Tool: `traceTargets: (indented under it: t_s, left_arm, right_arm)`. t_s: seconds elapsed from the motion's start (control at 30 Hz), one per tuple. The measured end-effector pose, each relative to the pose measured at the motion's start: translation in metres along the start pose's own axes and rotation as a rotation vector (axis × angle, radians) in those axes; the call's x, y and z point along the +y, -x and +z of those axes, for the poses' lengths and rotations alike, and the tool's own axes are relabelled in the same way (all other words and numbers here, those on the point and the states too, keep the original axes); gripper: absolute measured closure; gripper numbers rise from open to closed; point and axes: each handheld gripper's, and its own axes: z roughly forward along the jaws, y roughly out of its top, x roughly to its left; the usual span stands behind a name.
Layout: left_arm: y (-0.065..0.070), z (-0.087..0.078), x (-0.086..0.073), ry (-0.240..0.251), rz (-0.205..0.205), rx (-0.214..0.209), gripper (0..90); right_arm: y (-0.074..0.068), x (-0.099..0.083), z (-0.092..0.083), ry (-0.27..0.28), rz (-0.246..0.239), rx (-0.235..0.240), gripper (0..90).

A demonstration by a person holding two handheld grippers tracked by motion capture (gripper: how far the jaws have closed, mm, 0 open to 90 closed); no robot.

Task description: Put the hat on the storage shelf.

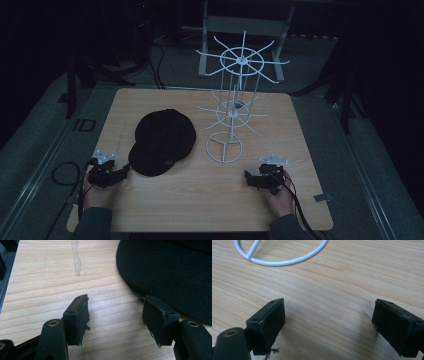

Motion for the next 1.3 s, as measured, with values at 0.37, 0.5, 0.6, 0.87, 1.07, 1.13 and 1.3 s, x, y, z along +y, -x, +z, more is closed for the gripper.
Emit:
traceTargets:
  t_s: [0.37,0.5,0.6,0.87,1.07,1.13,1.3]
  left_arm:
    - [0.012,-0.016,0.014,-0.090,0.072,-0.062,53.3]
    - [0.021,-0.028,0.027,-0.077,0.130,-0.094,51.4]
    - [0.024,-0.033,0.035,-0.067,0.138,-0.111,50.8]
    - [0.038,-0.046,0.066,-0.028,0.187,-0.159,47.8]
    - [0.051,-0.045,0.084,-0.020,0.205,-0.176,44.9]
    - [0.056,-0.044,0.090,-0.016,0.209,-0.186,44.5]
    - [0.069,-0.040,0.104,-0.012,0.216,-0.208,43.1]
  right_arm:
    - [0.000,0.000,0.000,0.000,0.000,0.000,11.1]
    - [0.000,0.000,0.000,0.000,0.001,0.000,11.1]
    - [0.000,0.000,0.000,-0.001,0.001,0.002,11.1]
    - [-0.001,0.000,0.000,0.000,-0.006,0.007,11.1]
    - [-0.001,0.000,0.000,0.000,-0.006,0.009,11.1]
    - [-0.001,0.000,0.000,0.000,-0.006,0.010,11.1]
    - [-0.001,0.000,0.000,0.000,-0.008,0.012,11.1]
